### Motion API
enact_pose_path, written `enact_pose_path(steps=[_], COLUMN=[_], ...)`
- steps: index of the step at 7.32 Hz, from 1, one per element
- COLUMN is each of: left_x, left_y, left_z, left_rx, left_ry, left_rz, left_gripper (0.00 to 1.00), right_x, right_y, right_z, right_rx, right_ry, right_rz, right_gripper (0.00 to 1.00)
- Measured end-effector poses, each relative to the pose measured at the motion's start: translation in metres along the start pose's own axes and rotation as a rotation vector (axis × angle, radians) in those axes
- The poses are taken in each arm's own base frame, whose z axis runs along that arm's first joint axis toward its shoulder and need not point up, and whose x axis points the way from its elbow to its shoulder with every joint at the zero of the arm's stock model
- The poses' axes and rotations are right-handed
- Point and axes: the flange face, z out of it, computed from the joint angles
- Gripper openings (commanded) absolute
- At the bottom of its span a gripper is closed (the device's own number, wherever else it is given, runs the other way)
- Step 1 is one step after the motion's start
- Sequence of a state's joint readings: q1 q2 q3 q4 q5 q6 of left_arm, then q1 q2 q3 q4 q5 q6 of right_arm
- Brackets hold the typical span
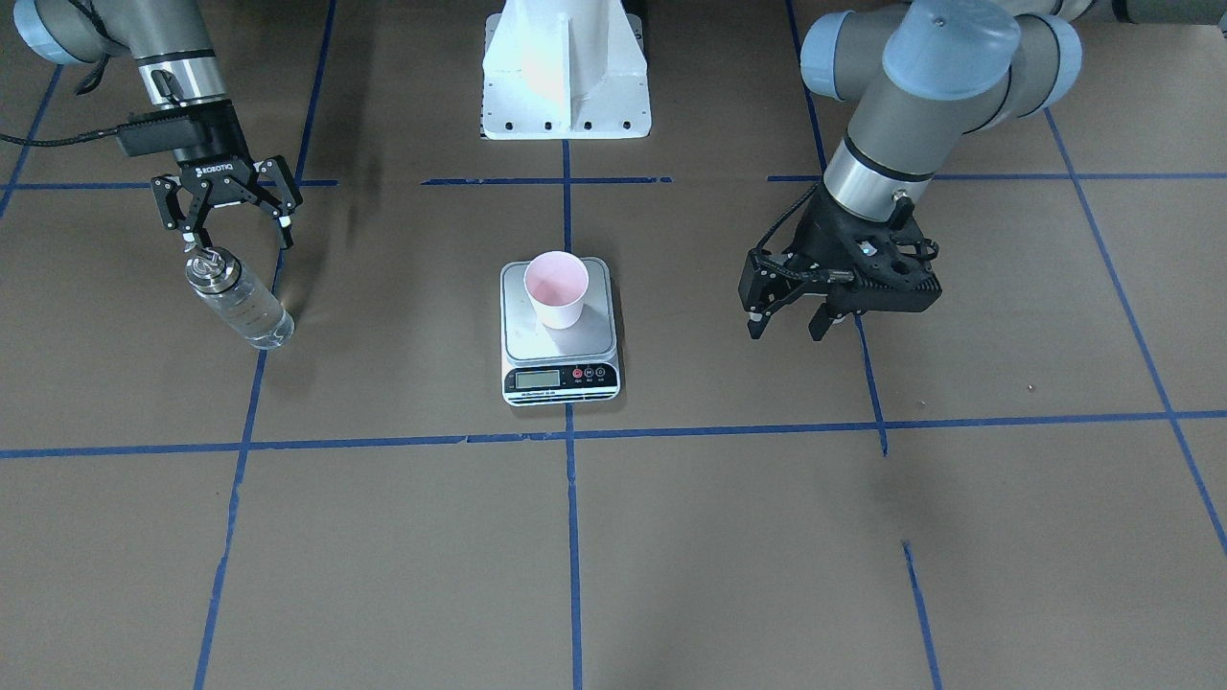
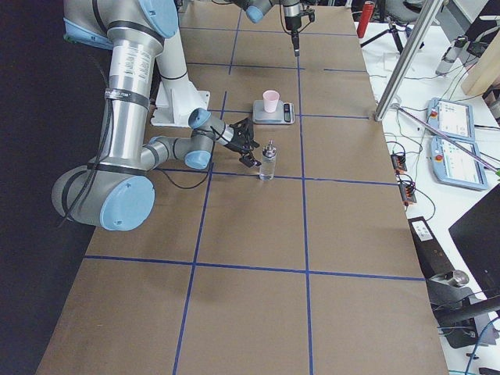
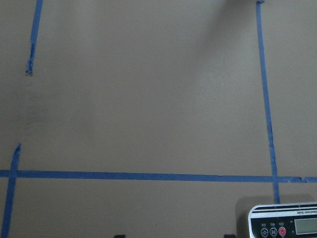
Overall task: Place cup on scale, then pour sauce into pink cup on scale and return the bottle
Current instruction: 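Close the right gripper around the glass dispenser and lift it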
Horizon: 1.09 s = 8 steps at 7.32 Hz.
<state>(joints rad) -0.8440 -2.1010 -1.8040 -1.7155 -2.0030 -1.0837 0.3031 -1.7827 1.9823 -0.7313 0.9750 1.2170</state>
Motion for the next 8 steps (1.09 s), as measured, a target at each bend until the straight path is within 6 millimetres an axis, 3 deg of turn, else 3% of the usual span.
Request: enact_pose_path(steps=[8], left_x=[-0.001], left_y=[-0.001], left_z=[-0.001], left_rx=[0.002], left_ry=[-0.007], left_rz=[-0.004], left_gripper=[0.73], right_x=[-0.003], right_y=[0.042], right_z=[0.027], right_rx=[0.171], right_ry=[0.071], right_rz=[-0.016], right_gripper=[1.0])
